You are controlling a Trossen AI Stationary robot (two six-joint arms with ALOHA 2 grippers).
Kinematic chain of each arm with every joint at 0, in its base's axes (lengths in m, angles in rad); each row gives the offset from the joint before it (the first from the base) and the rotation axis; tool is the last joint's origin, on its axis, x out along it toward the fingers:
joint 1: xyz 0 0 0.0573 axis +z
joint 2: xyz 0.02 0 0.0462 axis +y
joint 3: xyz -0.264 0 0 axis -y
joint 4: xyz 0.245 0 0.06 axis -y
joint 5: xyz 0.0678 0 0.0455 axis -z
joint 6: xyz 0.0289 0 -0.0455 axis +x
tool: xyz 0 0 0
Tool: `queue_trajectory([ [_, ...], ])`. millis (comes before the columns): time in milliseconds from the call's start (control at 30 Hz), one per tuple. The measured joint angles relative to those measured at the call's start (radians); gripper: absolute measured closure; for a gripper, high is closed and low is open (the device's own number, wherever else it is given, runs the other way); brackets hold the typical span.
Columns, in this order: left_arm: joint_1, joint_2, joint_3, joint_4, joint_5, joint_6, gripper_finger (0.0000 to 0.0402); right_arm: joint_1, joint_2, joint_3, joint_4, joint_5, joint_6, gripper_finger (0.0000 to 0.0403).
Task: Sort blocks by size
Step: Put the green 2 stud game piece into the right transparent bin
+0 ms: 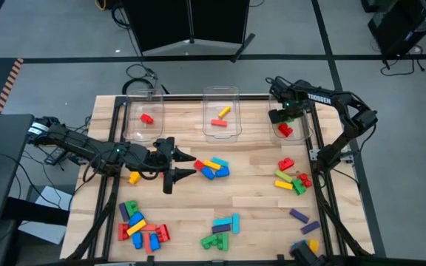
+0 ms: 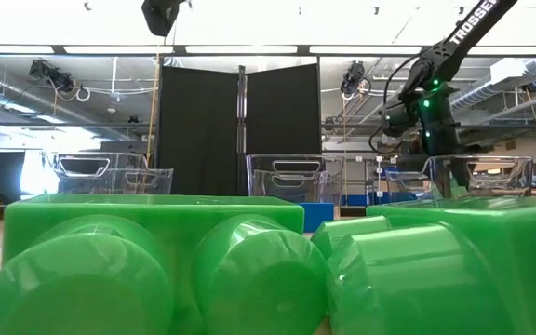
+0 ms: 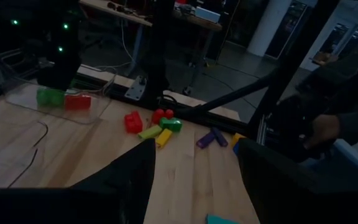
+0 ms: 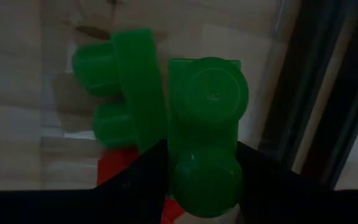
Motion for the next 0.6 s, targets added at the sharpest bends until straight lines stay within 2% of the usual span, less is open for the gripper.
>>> queue_trajectory([
  [433, 0.001, 0.0, 0.0, 0.0, 0.001, 0.019, 0.0167, 0.007, -0.007, -0.016, -0.002, 0.003, -0.028, 0.0165],
  [600, 0.0, 0.001, 0.0, 0.0, 0.001, 0.018, 0.0168, 0.008, -0.068, -0.02, 0.0, -0.028, -0.06, 0.0155],
])
